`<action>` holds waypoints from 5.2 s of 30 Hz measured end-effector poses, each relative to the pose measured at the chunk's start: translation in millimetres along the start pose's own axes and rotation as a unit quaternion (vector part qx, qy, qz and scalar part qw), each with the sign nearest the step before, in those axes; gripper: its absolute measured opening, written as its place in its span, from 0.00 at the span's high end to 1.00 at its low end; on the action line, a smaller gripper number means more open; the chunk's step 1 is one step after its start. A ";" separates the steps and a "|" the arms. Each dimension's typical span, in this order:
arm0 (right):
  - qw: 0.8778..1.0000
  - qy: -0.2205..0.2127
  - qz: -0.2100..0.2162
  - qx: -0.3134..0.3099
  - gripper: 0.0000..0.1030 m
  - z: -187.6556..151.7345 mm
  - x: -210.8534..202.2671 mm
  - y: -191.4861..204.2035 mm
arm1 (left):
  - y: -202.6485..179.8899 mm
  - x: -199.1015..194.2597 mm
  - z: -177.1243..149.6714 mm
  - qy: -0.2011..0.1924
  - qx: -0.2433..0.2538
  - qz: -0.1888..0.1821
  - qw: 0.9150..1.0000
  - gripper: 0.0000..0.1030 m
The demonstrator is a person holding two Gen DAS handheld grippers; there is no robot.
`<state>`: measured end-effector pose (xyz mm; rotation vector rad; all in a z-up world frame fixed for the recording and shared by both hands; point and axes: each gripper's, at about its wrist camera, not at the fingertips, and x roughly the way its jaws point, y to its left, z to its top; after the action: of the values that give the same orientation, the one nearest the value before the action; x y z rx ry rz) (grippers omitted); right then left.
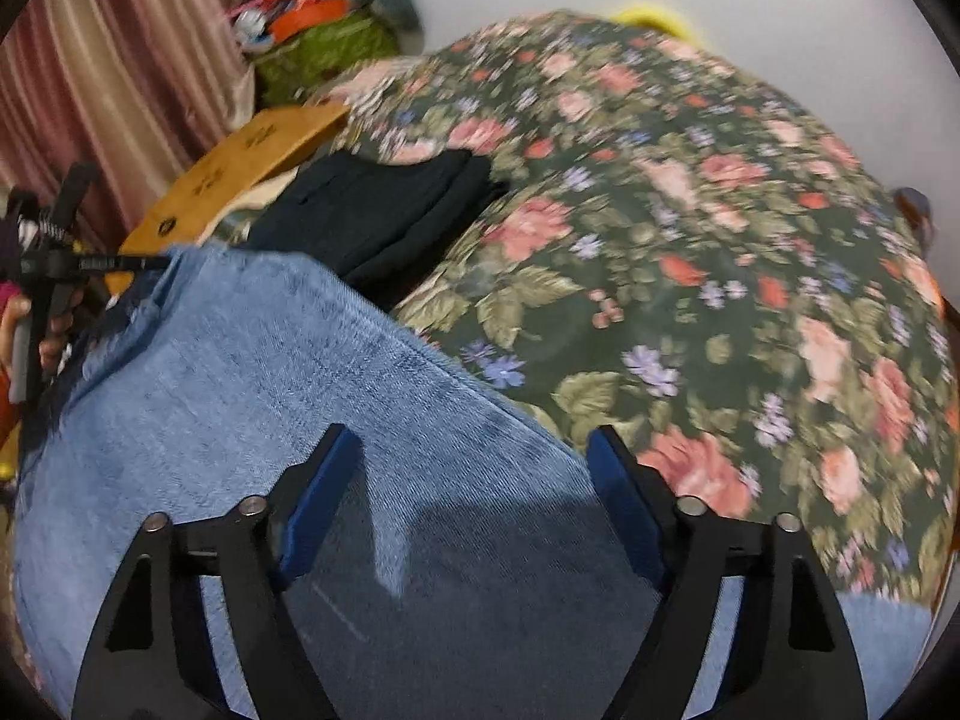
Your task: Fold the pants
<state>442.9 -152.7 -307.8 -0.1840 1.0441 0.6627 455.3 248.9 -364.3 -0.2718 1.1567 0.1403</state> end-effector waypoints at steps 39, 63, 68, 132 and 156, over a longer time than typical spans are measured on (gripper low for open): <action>0.987 -0.138 -0.081 -0.031 0.94 -20.0 -117.1 67.8 | -26.1 -156.6 -45.1 -0.154 0.068 0.037 0.985 0.97; 0.995 -0.094 -0.042 0.006 0.94 -156.7 -142.4 162.1 | 18.4 -201.1 -192.2 -0.150 0.061 0.073 0.984 0.96; 0.996 -0.077 -0.041 0.016 0.93 -174.3 -128.7 167.0 | 32.3 -173.1 -221.1 -0.113 0.051 0.070 0.990 0.96; 0.960 -0.012 -0.194 0.203 0.78 -40.5 -18.5 -161.9 | -175.5 -90.7 -111.8 -0.038 0.127 0.028 0.991 0.28; 0.925 -0.236 -0.205 0.217 0.95 -55.7 -302.0 -168.1 | -261.6 -114.9 -189.1 -0.007 0.207 0.005 0.978 0.22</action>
<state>400.8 -437.1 -108.1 0.1419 0.6328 0.0715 307.5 -52.0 -293.3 0.1038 1.1443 -0.0905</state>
